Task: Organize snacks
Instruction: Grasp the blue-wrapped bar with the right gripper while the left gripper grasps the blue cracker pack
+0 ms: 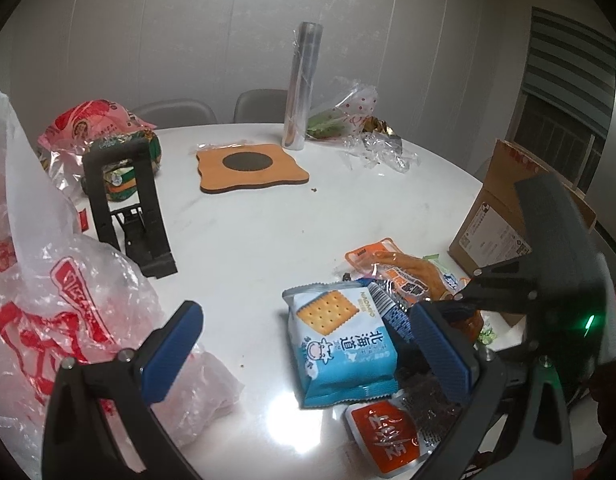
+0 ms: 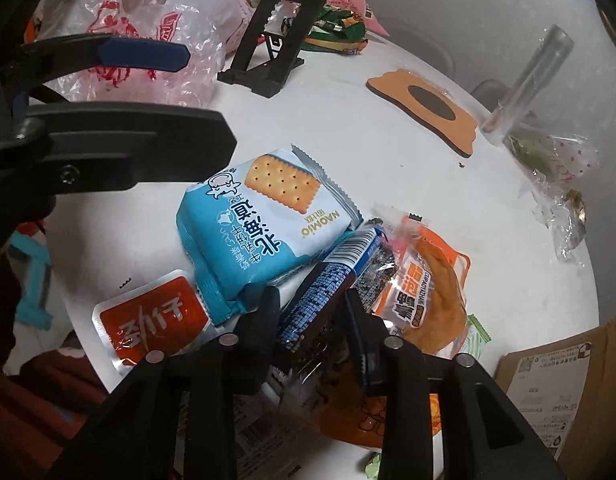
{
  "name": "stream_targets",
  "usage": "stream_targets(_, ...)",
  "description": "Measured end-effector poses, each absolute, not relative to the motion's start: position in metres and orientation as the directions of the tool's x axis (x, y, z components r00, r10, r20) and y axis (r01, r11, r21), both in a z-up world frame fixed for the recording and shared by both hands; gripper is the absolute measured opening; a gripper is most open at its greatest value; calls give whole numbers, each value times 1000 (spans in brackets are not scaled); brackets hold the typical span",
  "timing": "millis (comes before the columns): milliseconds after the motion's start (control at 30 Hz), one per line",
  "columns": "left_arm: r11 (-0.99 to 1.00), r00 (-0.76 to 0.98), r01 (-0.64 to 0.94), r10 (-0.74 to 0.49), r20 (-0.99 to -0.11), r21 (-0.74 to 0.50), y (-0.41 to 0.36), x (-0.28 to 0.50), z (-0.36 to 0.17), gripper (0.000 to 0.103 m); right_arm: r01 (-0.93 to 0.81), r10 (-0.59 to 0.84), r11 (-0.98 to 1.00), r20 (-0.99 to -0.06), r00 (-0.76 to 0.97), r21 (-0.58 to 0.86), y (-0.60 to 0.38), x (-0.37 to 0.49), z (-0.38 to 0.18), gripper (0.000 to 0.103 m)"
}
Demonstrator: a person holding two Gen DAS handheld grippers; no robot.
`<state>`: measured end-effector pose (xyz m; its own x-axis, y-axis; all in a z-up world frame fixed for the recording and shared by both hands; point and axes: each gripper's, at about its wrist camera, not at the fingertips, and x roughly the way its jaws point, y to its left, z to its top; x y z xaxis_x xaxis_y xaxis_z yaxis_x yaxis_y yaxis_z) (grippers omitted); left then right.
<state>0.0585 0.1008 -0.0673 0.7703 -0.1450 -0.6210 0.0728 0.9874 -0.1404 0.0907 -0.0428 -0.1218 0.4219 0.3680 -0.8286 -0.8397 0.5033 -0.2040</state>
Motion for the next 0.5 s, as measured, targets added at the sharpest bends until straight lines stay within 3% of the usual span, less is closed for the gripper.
stream_targets(167, 987, 746, 78, -152, -649, -142, 97, 68, -78, 102, -827, 395, 536, -816, 423, -170, -54, 96, -106, 12)
stream_targets(500, 994, 691, 91, -102, -715, -54, 71, 90, -104, 102, -837, 392, 524, -828, 400, -157, -59, 94, -104, 11)
